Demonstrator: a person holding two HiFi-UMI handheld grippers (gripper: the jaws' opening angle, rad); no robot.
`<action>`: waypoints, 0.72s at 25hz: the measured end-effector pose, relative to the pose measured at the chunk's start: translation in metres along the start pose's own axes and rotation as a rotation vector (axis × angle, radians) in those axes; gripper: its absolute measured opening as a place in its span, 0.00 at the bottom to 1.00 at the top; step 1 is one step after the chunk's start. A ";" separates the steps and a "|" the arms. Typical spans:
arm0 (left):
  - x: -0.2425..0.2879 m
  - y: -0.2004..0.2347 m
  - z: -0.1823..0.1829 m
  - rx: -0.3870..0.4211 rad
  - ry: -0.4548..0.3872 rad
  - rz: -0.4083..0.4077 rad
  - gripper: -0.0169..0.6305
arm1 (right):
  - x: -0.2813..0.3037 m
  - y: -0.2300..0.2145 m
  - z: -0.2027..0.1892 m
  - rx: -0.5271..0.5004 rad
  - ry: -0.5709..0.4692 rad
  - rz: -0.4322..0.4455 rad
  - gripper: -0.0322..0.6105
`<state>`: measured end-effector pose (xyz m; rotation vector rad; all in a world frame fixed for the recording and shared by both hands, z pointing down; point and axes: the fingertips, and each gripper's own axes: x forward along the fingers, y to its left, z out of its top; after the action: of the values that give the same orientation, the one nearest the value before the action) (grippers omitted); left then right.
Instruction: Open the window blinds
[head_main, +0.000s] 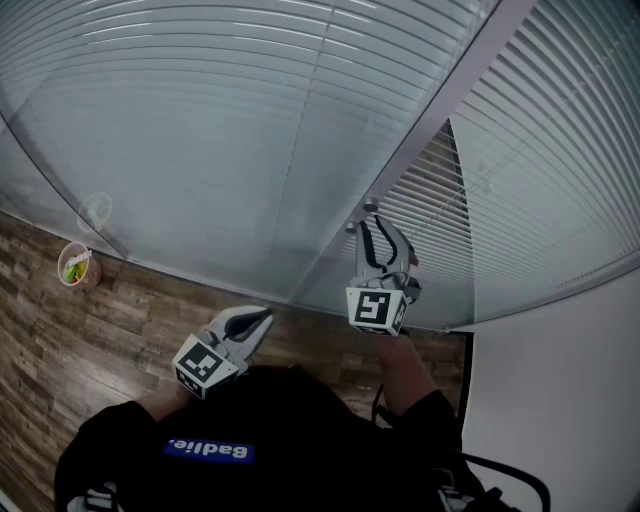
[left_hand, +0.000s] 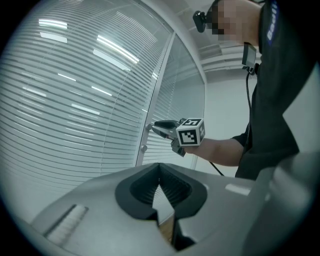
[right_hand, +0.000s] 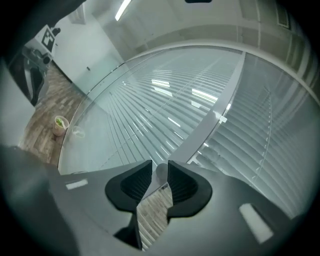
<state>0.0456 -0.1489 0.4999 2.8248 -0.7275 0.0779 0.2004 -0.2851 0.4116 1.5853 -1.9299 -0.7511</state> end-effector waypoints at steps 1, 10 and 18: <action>0.000 0.000 0.000 -0.001 0.000 0.001 0.03 | 0.002 -0.001 -0.002 -0.027 0.013 -0.004 0.18; -0.004 0.002 -0.002 0.000 0.011 0.002 0.03 | 0.014 -0.001 -0.011 -0.221 0.092 -0.020 0.21; -0.007 0.005 -0.001 0.001 0.009 0.009 0.03 | 0.023 0.001 -0.016 -0.513 0.167 -0.022 0.23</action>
<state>0.0368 -0.1491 0.5011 2.8208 -0.7391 0.0923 0.2072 -0.3089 0.4243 1.3030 -1.4522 -0.9922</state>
